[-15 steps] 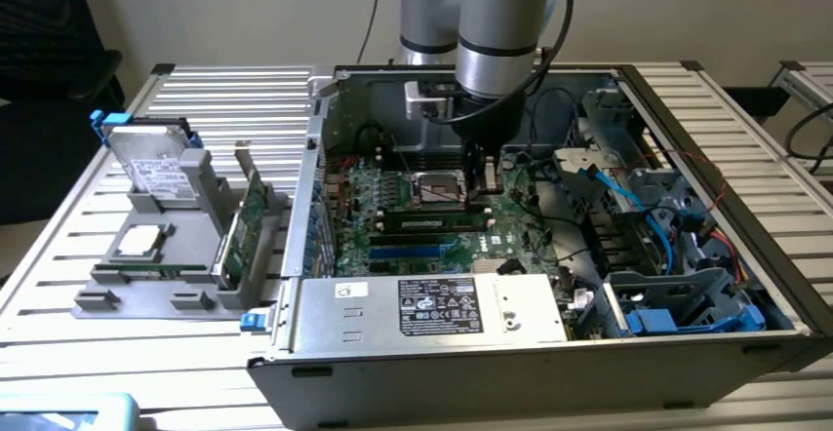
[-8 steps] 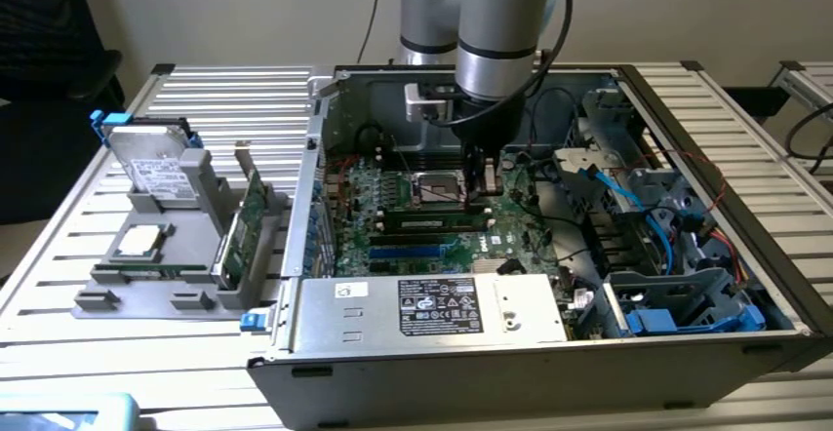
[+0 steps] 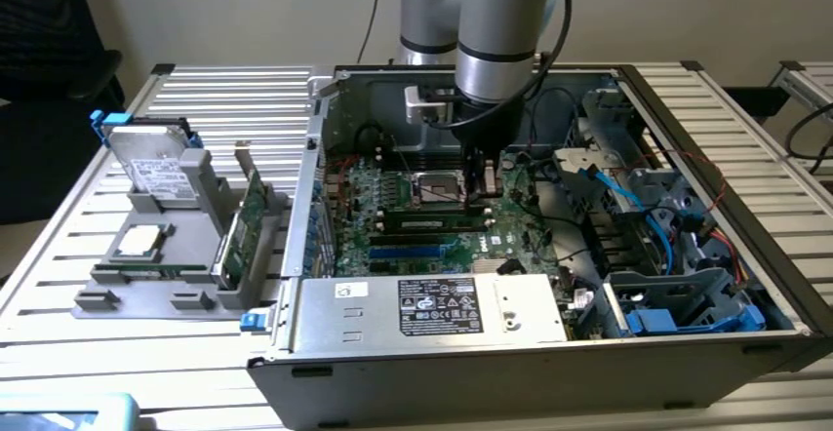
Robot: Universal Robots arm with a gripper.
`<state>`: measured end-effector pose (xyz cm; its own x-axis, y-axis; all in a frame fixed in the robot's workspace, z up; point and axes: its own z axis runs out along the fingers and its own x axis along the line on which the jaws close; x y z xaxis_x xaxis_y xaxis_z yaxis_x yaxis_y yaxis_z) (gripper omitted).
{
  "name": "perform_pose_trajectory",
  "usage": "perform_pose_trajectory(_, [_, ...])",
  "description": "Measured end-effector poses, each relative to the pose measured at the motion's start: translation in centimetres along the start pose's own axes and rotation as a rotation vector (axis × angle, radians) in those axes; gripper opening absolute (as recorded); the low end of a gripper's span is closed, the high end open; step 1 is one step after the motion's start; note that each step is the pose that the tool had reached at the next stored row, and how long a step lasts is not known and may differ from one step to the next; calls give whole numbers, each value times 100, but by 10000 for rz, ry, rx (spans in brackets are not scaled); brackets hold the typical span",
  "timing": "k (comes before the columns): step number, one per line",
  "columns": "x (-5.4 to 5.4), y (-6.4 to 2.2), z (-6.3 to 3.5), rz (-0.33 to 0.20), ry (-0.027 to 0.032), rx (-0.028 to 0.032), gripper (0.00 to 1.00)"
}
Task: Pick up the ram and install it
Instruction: 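Press down the ram until it locks into place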
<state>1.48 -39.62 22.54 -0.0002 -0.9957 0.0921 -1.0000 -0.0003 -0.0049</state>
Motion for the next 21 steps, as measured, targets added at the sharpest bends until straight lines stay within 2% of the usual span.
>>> perform_pose_trajectory(4, [0, 1, -2, 2, -5, 0, 11])
perform_pose_trajectory(5, [0, 6, -14, 7, -16, -2, 11])
perform_pose_trajectory(7, [5, 17, -57, 4, -1, -1, 11])
perform_pose_trajectory(13, [10, 109, -107, 17, 17, 1, 11])
perform_pose_trajectory(17, [11, 164, -121, 28, 24, 94, 11])
perform_pose_trajectory(21, [12, 291, -126, 29, 29, 108, 11])
